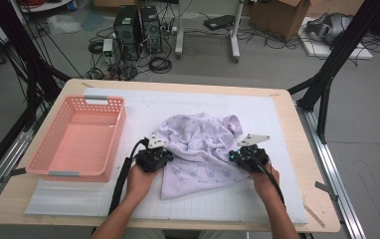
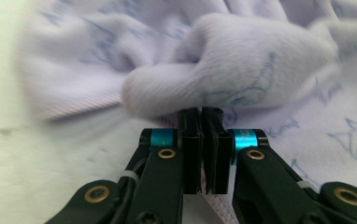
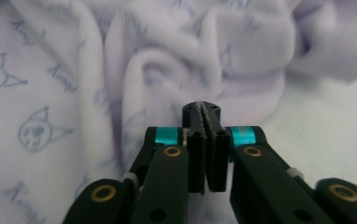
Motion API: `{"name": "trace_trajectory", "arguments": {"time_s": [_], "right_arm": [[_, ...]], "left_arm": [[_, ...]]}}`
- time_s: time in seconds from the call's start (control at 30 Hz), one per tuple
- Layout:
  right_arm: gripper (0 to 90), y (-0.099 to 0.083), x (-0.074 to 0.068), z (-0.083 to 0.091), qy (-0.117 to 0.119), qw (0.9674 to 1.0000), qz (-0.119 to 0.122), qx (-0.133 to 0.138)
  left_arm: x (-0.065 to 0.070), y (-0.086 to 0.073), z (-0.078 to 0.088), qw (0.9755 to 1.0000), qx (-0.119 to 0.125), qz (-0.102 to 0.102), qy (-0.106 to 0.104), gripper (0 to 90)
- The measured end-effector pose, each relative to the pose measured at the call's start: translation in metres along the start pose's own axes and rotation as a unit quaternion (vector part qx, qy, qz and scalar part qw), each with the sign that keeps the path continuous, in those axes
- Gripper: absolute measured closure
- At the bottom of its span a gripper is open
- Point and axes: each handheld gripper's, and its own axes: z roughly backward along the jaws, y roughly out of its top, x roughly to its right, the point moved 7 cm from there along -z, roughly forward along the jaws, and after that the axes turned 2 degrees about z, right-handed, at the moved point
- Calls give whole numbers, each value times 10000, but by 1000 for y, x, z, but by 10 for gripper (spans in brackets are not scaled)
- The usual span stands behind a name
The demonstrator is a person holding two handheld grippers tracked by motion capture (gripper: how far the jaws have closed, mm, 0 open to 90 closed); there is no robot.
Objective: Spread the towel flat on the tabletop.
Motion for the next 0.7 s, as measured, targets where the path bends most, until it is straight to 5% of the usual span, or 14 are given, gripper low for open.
{"name": "trace_trajectory", "arguments": {"time_s": [0.13, 0.23, 0.27, 0.37, 0.4, 0.47, 0.57, 0.63, 0.7], "right_arm": [[893, 22, 11, -3, -362, 9981, -267, 429], [893, 34, 19, -10, -435, 9963, -453, 578], [886, 37, 19, -12, -369, 9964, -488, 592], [651, 38, 13, -16, 56, 9981, -509, 345], [552, 33, 7, -17, 433, 9980, -440, 139], [528, 25, 1, -19, 569, 9981, -127, -184], [644, 9, -6, -29, 688, 9945, 262, -744], [855, 16, -4, -29, 671, 9962, 239, -504], [860, 27, 2, -29, 390, 9988, 153, -270]], "left_arm": [[-18, 15, 5, 9989, 279, 213, 310, 865], [-25, 24, 6, 9981, 387, 351, 314, 864], [-26, 25, 5, 9982, 370, 365, 296, 862], [-25, 21, 2, 9991, 236, 269, 209, 859], [-25, 20, 2, 9993, 192, 223, 214, 858], [-25, 18, 3, 9994, 204, 219, 151, 858], [-25, 16, 4, 9994, 215, 242, 125, 858], [-26, 18, 4, 9990, 295, 276, 170, 858], [-30, 21, 5, 9982, 425, 298, 285, 859]]}}
